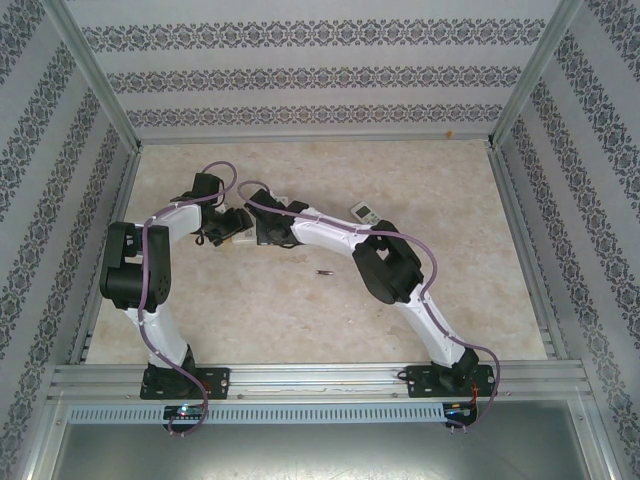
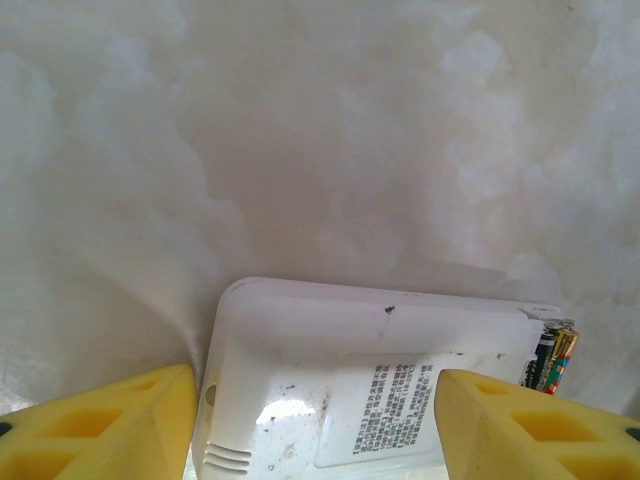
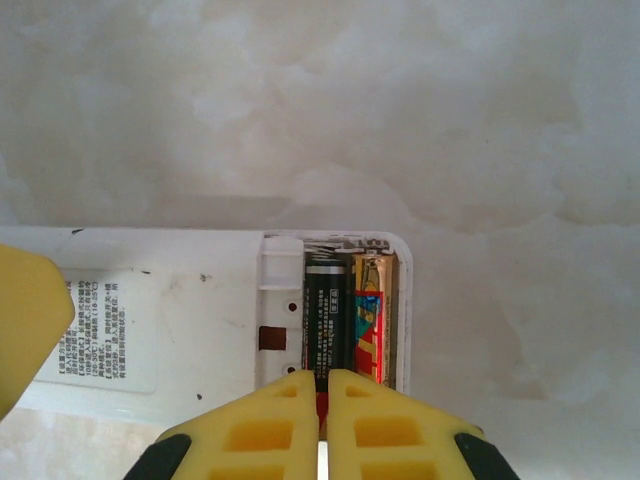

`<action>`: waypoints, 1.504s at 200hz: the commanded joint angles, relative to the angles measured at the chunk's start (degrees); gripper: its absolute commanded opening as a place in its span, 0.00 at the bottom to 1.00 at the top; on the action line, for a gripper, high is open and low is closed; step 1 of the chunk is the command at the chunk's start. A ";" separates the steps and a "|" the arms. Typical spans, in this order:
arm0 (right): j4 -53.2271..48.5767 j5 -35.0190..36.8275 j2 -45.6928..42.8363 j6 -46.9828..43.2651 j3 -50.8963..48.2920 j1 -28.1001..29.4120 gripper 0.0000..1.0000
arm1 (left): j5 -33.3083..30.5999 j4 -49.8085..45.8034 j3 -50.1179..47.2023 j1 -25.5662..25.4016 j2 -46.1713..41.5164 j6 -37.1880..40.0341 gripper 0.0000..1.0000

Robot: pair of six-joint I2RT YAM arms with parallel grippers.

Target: Load the batteries into the remote control

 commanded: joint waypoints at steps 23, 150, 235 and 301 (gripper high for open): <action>-10.91 -0.52 6.22 1.62 -4.40 0.44 0.09 | 1.16 0.12 -0.25 -0.02 -0.81 1.09 0.65; -6.77 -7.36 -0.12 2.23 -2.41 -1.24 0.23 | 0.46 -0.15 -0.29 0.06 -1.02 1.50 0.65; -8.41 -7.16 -2.35 0.29 2.06 -2.68 0.31 | 0.85 -0.06 0.06 0.06 -0.93 1.33 0.65; -8.28 -8.29 -3.51 -1.13 3.54 -2.71 0.30 | 1.03 0.36 -0.22 0.07 -0.72 1.19 0.65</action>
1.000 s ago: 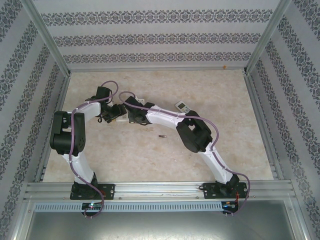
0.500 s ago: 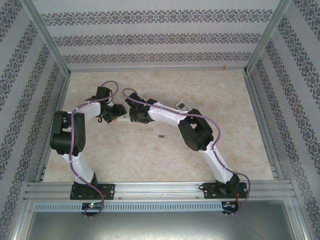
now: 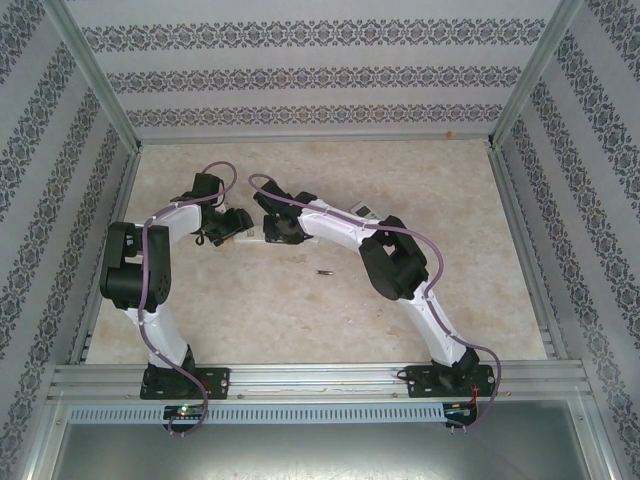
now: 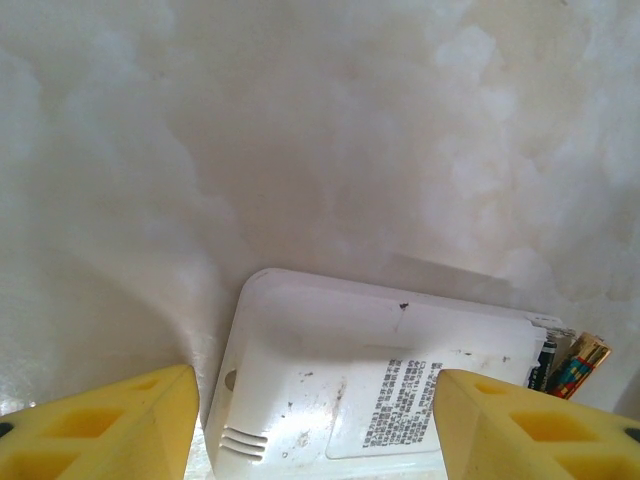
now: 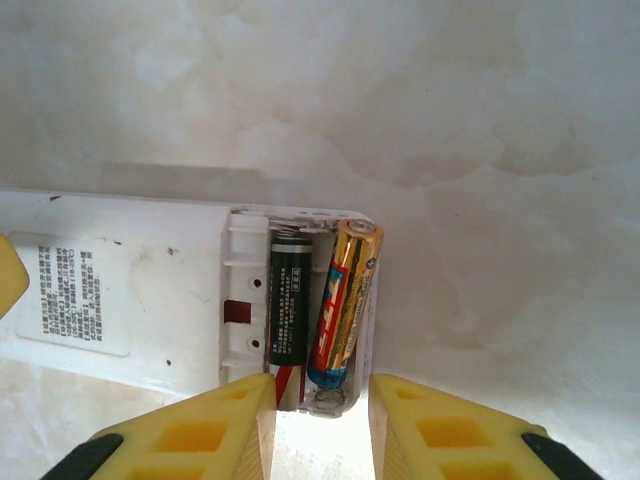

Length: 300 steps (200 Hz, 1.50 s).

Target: Load the batteries into the remote control

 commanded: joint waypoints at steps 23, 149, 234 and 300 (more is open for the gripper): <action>-1.78 0.56 -2.70 -1.51 1.92 -0.27 0.28 | 0.65 0.31 -0.20 0.02 -0.77 1.25 0.65; -3.41 1.63 2.35 -3.41 6.82 -0.18 0.11 | 0.47 0.52 -0.17 0.06 -0.66 1.26 0.64; -4.75 -0.23 4.80 -3.89 7.74 -0.01 0.08 | 0.63 0.90 -0.25 0.06 -0.38 1.08 0.64; -2.12 2.79 -6.07 -3.97 4.21 -0.48 0.18 | 0.74 0.80 -0.33 0.06 -0.51 1.51 0.64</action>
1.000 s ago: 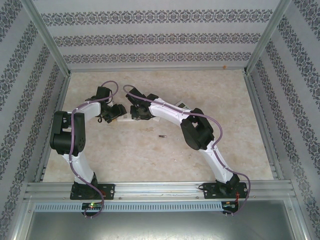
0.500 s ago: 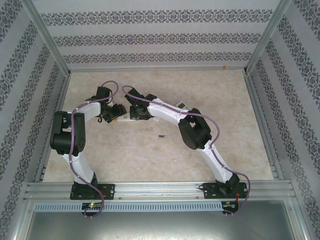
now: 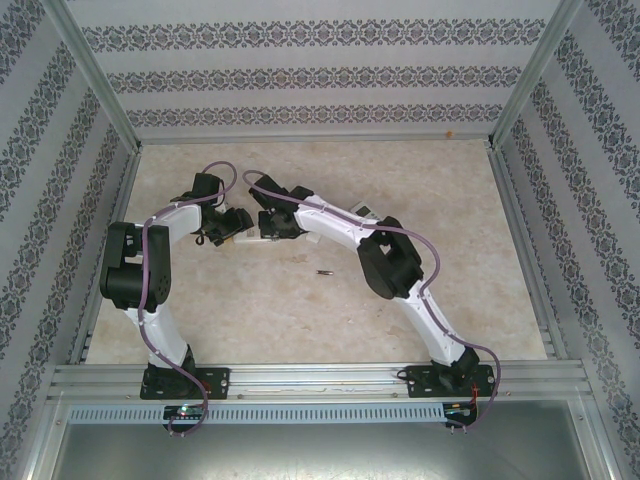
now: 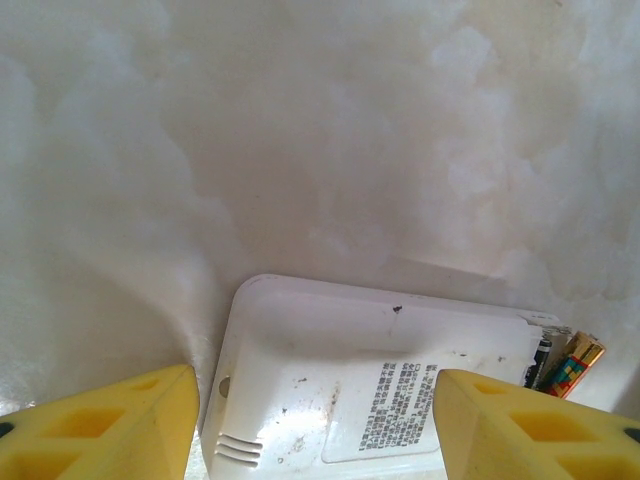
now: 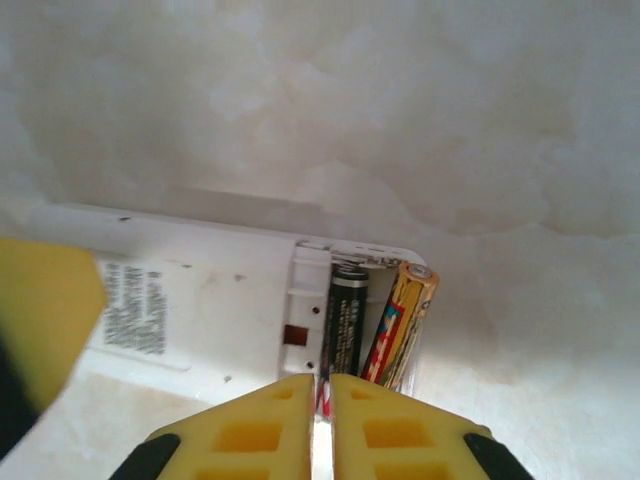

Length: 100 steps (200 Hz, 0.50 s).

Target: Load the batteries into the remote control

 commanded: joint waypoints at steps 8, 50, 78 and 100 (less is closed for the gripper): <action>1.66 4.76 -8.49 1.13 -4.59 -0.77 0.21 | 0.53 0.63 -0.42 0.06 -0.57 1.59 0.65; 2.56 2.29 -6.39 3.19 -6.93 -2.57 0.31 | 0.62 0.82 -0.76 0.06 -0.75 1.78 0.64; 2.66 -1.10 -3.24 4.18 -4.50 -2.58 0.32 | 0.71 0.97 -0.69 0.06 -0.58 1.60 0.65; 2.34 -1.51 -0.96 4.42 -2.42 -2.48 0.30 | 0.69 0.98 -0.73 0.06 -0.64 1.61 0.64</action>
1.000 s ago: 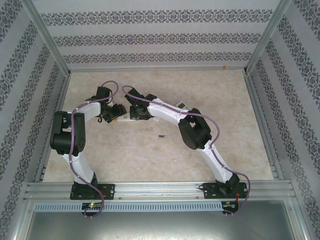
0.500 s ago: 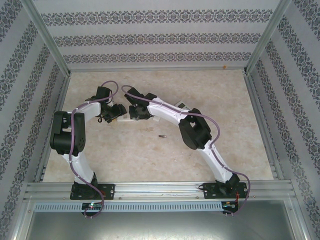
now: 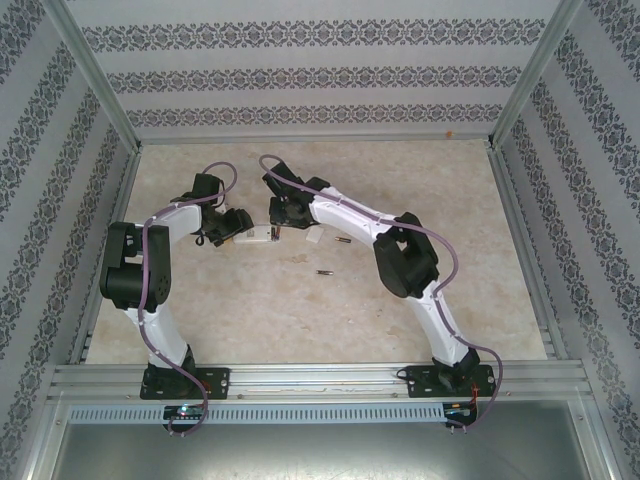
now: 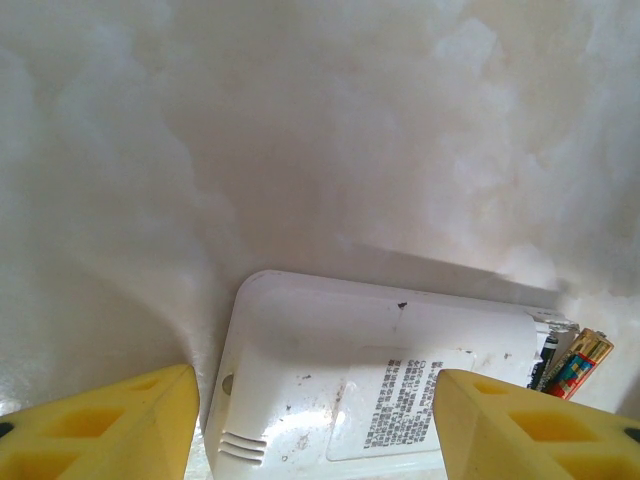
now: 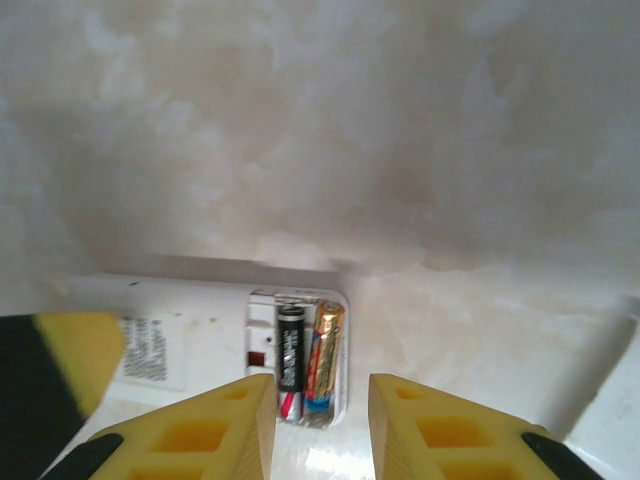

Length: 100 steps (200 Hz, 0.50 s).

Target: Load the batteries into the remote control

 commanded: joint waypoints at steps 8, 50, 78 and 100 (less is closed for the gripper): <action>-0.70 -1.97 4.03 1.17 3.31 0.49 0.29 | 0.75 0.94 -0.48 0.06 -0.61 1.21 0.64; -1.28 -2.38 6.87 1.57 4.66 0.55 0.19 | 0.74 1.04 -0.54 0.06 -0.58 1.12 0.64; -1.46 -1.37 6.29 0.89 4.13 0.48 0.12 | 0.67 1.04 -0.51 0.06 -0.59 1.08 0.64; -1.96 -1.55 5.37 -0.28 4.26 0.44 0.11 | 0.80 1.17 -0.55 0.06 -0.49 0.95 0.64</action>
